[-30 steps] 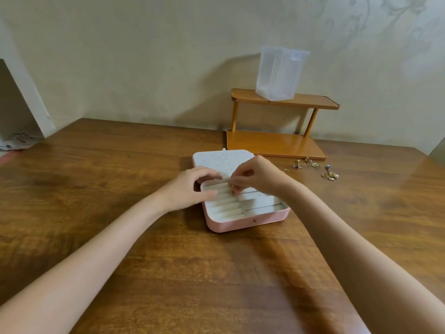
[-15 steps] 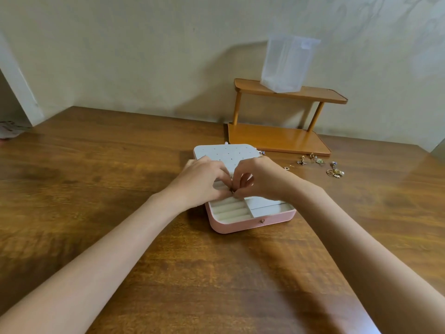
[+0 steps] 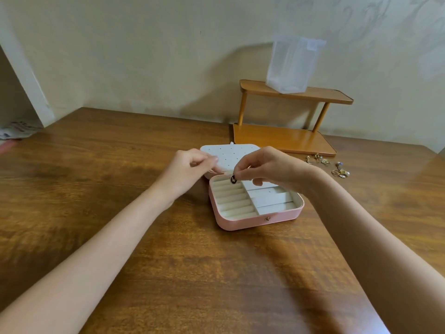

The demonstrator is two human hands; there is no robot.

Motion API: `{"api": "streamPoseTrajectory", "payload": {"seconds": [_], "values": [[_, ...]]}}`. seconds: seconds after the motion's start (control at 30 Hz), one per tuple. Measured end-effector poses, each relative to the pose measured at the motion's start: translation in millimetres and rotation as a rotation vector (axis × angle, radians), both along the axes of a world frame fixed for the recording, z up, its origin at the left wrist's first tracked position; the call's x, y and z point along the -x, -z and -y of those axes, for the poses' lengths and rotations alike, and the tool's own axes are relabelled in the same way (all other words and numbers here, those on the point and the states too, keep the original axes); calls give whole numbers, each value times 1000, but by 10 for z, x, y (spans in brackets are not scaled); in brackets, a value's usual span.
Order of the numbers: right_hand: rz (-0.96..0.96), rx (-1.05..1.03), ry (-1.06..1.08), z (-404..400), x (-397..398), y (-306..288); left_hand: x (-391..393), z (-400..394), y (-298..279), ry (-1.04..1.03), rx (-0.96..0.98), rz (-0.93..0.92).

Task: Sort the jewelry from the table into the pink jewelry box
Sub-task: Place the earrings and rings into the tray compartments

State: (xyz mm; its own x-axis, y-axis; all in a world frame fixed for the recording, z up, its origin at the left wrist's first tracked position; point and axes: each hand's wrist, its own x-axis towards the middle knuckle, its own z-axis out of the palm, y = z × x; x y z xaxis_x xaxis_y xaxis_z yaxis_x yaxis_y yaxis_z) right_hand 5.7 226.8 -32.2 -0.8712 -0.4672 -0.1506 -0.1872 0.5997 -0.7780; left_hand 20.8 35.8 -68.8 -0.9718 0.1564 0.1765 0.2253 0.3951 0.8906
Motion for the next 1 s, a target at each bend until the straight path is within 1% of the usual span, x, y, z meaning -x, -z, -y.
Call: {"api": "streamPoseTrajectory", "payload": {"seconds": [0.1, 0.2, 0.3, 0.4, 0.5, 0.63, 0.73, 0.8, 0.9, 1.0], "values": [[57, -64, 28, 75, 28, -1, 6, 80, 44, 24, 124, 109], [105, -144, 34, 161, 37, 9, -5, 43, 103, 77, 131, 145], [138, -192, 26, 254, 33, 20, 0, -8, 142, 37, 112, 127], [109, -240, 41, 352, 54, 66, 9, -16, 179, -7, 30, 155], [72, -283, 67, 417, 60, 115, -10, -1, 191, 6, -47, 223], [51, -313, 86, 467, 33, 113, -12, 2, 200, 8, -50, 246], [-29, -400, 101, 507, 41, 144, -4, 12, 191, 11, -21, 239], [-69, -402, 109, 513, 50, 169, -8, 30, 165, 23, 8, 266], [-52, -372, 102, 492, 46, 178, -24, 30, 122, 48, 42, 302], [6, -236, 157, 392, 50, 119, -17, -3, 72, 69, 118, 277]]}}
